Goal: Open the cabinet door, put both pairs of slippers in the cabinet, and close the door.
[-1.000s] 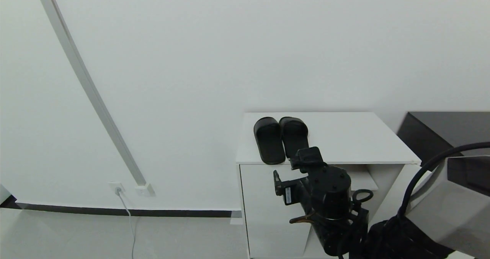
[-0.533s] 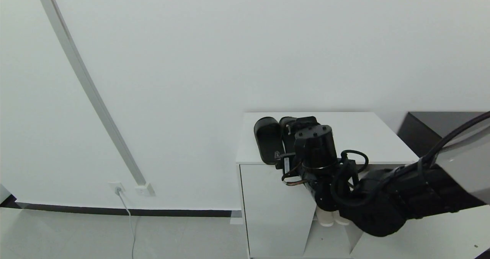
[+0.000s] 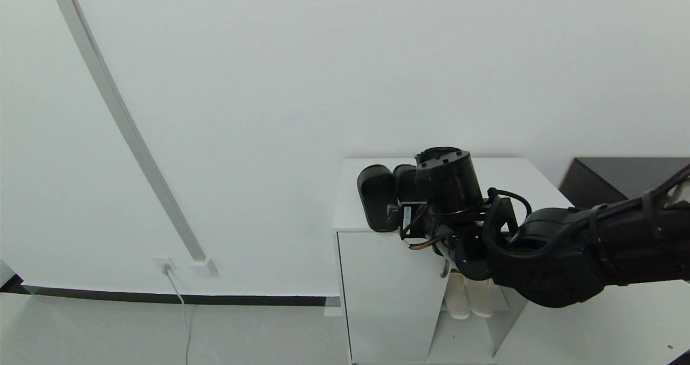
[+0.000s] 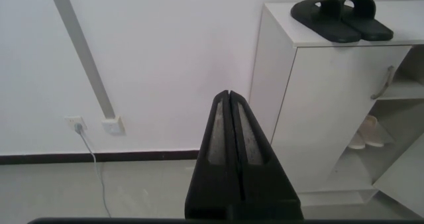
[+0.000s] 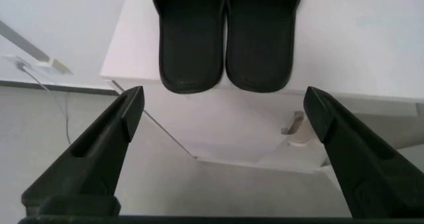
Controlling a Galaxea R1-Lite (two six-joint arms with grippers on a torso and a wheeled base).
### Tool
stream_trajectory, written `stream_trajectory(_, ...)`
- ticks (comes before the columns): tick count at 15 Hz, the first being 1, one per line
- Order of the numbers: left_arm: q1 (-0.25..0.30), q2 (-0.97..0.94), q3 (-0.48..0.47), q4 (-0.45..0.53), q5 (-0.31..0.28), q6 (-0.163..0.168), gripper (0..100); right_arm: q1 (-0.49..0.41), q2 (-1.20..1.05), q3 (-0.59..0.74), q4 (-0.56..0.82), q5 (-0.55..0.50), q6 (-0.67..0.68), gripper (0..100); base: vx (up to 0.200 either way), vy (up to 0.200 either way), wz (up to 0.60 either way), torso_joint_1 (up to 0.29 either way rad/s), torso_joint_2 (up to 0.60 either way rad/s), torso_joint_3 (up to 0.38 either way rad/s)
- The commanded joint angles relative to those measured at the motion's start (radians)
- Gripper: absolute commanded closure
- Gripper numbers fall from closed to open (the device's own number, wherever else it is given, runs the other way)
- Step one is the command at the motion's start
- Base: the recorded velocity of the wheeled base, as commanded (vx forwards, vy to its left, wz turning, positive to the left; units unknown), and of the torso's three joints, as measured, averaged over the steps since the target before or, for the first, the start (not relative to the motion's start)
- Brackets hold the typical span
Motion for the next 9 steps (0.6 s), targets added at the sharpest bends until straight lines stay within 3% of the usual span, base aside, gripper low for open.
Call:
stream_trajectory(1,0.001,0.001,0.0,0.0,0.0,0.0,100,0.0,0.021,0.018,-0.018,0.001,0.007,0,0.2,0.0,0.0,-0.017,0.0,0.007)
stream_trajectory(5,0.001,0.001,0.0,0.0,0.0,0.0,100,-0.003,0.091,0.035,-0.094,0.0,0.0,0,0.2,0.0,0.0,0.002,0.0,0.002)
stream_trajectory(9,0.001,0.001,0.0,0.0,0.001,-0.002,100,-0.02,0.157,0.035,-0.165,0.012,-0.009,0,0.0,0.0,0.0,0.0,0.0,0.0)
